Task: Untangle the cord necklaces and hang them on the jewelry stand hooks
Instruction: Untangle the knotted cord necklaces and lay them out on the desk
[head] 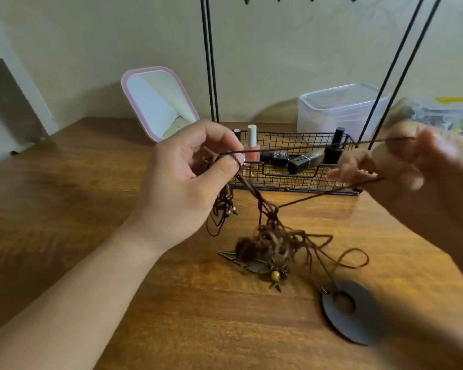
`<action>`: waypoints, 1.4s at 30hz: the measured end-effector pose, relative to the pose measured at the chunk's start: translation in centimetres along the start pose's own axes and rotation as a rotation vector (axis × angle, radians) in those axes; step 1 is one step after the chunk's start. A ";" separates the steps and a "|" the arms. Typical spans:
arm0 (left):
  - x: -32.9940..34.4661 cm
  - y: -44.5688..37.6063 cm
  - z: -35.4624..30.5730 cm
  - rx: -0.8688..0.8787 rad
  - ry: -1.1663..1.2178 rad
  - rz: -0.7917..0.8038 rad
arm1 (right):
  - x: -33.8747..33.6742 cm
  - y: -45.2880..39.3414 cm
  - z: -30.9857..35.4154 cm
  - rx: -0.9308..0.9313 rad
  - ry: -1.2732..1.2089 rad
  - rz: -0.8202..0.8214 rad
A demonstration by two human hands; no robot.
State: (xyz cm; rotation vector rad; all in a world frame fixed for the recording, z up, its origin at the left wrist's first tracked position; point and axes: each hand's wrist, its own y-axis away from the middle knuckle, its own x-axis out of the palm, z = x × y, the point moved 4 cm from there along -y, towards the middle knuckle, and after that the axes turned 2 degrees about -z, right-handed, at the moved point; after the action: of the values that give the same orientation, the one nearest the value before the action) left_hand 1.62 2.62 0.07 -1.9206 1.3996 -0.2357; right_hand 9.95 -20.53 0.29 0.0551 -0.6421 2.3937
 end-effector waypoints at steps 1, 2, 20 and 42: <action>0.2 0.0 0.0 -0.025 0.044 0.028 | -0.5 0.0 0.0 0.009 -0.003 -0.034; 0.3 0.0 0.0 -0.050 0.083 0.055 | -0.9 0.0 0.0 0.018 0.050 -0.090; -0.2 -0.4 0.8 -0.233 0.729 0.101 | -0.5 0.9 1.5 -0.415 1.008 -0.430; -0.1 0.8 5.9 -0.949 0.750 -0.292 | 0.8 0.7 -0.4 -0.057 0.356 -0.293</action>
State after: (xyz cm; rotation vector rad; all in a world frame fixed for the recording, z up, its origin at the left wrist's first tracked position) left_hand 4.17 5.26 -4.66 -3.0326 1.9029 -0.5413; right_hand 8.94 -20.27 -0.22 -0.2766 -0.4942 2.0334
